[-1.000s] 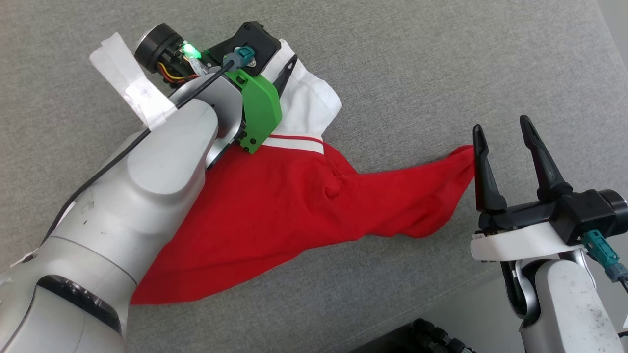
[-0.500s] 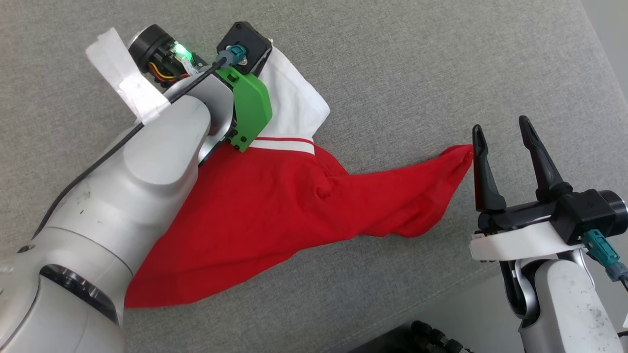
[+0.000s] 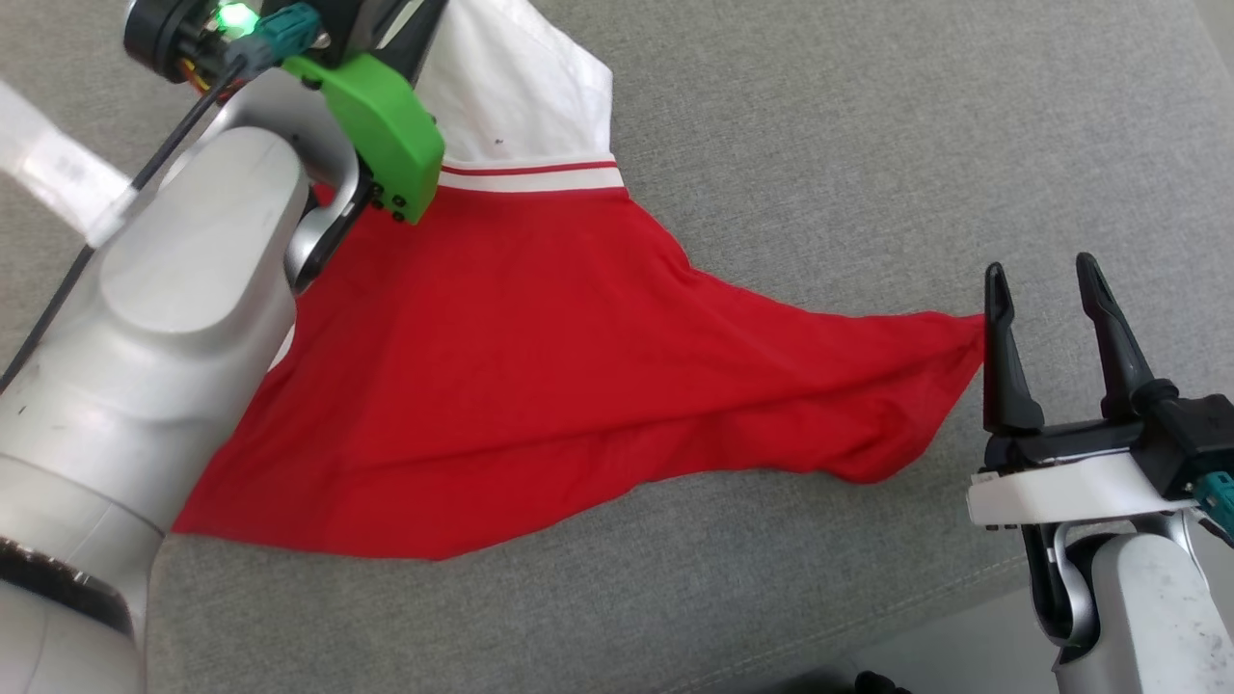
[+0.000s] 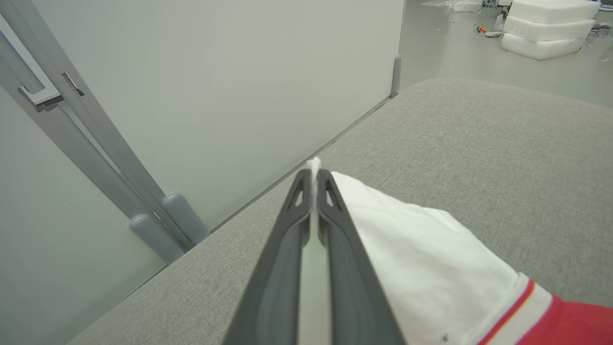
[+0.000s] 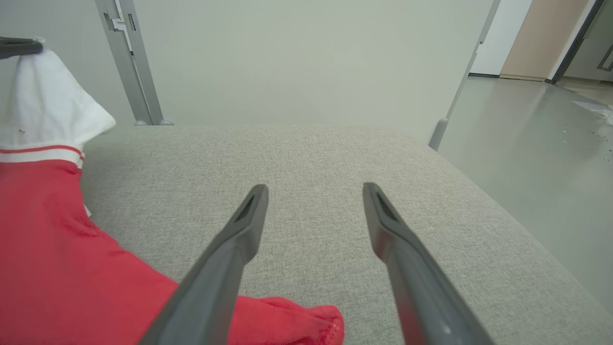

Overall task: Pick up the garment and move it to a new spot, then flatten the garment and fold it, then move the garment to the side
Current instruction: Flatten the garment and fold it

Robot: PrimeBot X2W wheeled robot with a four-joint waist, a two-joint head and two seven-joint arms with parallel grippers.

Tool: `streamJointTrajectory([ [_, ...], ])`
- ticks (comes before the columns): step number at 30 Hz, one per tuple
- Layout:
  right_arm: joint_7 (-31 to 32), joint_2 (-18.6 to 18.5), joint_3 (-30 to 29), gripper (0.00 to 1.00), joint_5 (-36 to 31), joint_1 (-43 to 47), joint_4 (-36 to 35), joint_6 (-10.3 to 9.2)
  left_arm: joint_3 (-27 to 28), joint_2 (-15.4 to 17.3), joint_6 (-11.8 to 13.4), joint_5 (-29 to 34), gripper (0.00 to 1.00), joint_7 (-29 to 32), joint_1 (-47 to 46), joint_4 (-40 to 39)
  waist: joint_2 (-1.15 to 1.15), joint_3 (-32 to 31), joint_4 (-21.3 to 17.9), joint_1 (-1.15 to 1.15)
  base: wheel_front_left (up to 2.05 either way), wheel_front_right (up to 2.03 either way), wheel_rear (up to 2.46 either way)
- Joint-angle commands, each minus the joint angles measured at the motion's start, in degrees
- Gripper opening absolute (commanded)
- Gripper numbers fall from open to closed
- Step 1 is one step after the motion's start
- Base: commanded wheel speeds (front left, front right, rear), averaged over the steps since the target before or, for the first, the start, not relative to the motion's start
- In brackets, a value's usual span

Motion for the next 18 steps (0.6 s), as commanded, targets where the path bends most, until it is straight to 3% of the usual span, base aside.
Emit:
streamJointTrajectory([
  [1, 0.0, -0.2, -0.7, 1.00, 0.9, 1.0, 0.2, -0.10, 0.5, 1.2, 0.8, -1.0, 0.00, -0.4, 1.9, -1.9, 0.00, -2.0, 2.2, 0.00, 0.00, 0.00, 0.00],
  [9, 0.0, -0.5, -3.0, 1.00, 8.3, 4.1, 4.3, -0.10, 2.7, 9.2, 6.3, -2.8, 0.00, 0.9, 9.6, -15.8, 0.00, -3.4, 4.1, 0.00, 0.00, 0.00, 0.00],
  [13, 0.0, -0.4, -3.1, 1.00, 17.5, 2.9, 9.7, -0.10, 3.1, 12.4, 8.7, -3.4, 0.00, 2.6, 12.7, -22.0, 0.00, -3.6, 4.4, 0.00, 0.00, 0.00, 0.00],
  [18, 0.0, -3.8, 0.9, 1.00, 29.9, 0.2, 16.1, -0.08, 3.2, 15.0, 11.0, -3.8, 0.00, 4.6, 14.7, -27.8, 0.00, -3.6, 4.8, 0.00, 0.00, 0.00, 0.00],
])
